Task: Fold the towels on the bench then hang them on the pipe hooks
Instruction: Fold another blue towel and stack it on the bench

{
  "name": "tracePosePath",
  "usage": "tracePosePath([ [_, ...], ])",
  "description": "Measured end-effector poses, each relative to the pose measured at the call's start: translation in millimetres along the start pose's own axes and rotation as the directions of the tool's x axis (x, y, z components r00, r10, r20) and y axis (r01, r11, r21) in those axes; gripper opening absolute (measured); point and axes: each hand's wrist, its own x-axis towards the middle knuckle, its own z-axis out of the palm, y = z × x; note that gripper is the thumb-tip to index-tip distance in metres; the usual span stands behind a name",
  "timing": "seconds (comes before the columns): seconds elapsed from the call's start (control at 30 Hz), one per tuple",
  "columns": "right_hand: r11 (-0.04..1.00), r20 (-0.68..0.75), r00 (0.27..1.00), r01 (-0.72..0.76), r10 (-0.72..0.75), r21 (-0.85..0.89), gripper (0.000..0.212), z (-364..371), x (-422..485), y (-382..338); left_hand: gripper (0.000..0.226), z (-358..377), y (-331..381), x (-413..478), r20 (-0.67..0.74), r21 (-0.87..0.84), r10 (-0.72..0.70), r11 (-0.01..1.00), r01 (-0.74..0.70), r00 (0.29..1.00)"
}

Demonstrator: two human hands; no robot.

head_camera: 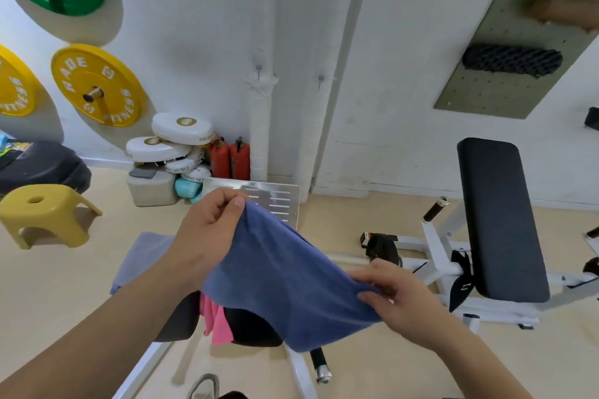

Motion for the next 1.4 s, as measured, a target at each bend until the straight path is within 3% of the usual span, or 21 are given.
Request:
tracePosePath([
  [0.13, 0.992, -0.183, 0.975, 0.125, -0.123, 0.002, 0.041, 8, 24, -2, 0.022, -2, -9, 27, -0.066, -0.032, -0.084, 0.996, 0.082, 0.994],
  [0.2, 0.984, -0.191, 0.965, 0.175, -0.178, -0.036, 0.038, 5, 37, -11, 0.022, -7, -14, 44, -0.084, -0.077, -0.119, 0.991, 0.113, 0.989],
  [0.33, 0.982, 0.155, 0.987, 0.075, -0.048, -0.175, 0.023, -6, 65, -35, 0.023, -20, -22, 79, -0.077, -0.115, -0.152, 0.983, 0.143, 0.985],
  [0.47, 0.902, 0.267, 0.964, 0.108, 0.008, -0.418, 0.016, -11, 82, -39, 0.022, -28, -24, 117, -0.033, -0.067, -0.159, 0.985, 0.156, 0.987],
  [0.57, 0.728, 0.19, 0.978, 0.194, -0.088, -0.658, 0.011, -15, 96, -39, 0.022, -35, -28, 140, 0.014, 0.042, -0.092, 0.995, 0.091, 0.996],
  [0.63, 0.712, 0.045, 0.989, 0.132, -0.14, -0.69, 0.015, -21, 106, -42, 0.022, -40, -33, 154, 0.047, 0.092, -0.052, 0.995, 0.047, 0.998],
  [0.7, 0.853, -0.124, 0.992, -0.075, 0.012, -0.516, 0.017, -31, 118, -51, 0.02, -46, -38, 169, 0.06, 0.119, -0.03, 0.993, 0.023, 0.998],
  [0.77, 0.948, -0.24, 0.944, -0.271, 0.227, -0.166, 0.016, -41, 132, -55, 0.019, -51, -40, 183, 0.081, 0.098, -0.017, 0.995, 0.009, 0.997],
  [0.87, 0.945, -0.335, 0.887, -0.268, 0.318, 0.188, 0.022, -52, 153, -60, 0.022, -59, -32, 197, 0.106, 0.049, -0.002, 0.999, -0.004, 0.994],
  [0.97, 0.903, -0.346, 0.868, -0.224, 0.355, 0.366, 0.022, -50, 159, -57, 0.021, -67, -36, 198, 0.147, 0.033, -0.02, 0.999, 0.015, 0.989],
  [1.07, 0.885, -0.306, 0.877, -0.233, 0.37, 0.403, 0.02, -36, 156, -47, 0.022, -77, -56, 183, 0.18, 0.055, -0.029, 0.998, 0.02, 0.983],
  [1.17, 0.901, -0.223, 0.901, -0.291, 0.371, 0.322, 0.029, -12, 148, -26, 0.023, -80, -85, 154, 0.234, 0.092, -0.12, 0.991, 0.1, 0.965],
  [1.3, 0.902, -0.057, 0.919, -0.368, 0.39, 0.227, 0.018, 39, 137, 8, 0.022, -80, -152, 108, 0.284, 0.25, -0.259, 0.949, 0.19, 0.923],
  [1.4, 0.855, 0.092, 0.887, -0.461, 0.453, 0.236, 0.015, 77, 131, 26, 0.025, -80, -184, 70, 0.299, 0.358, -0.344, 0.905, 0.229, 0.89],
])
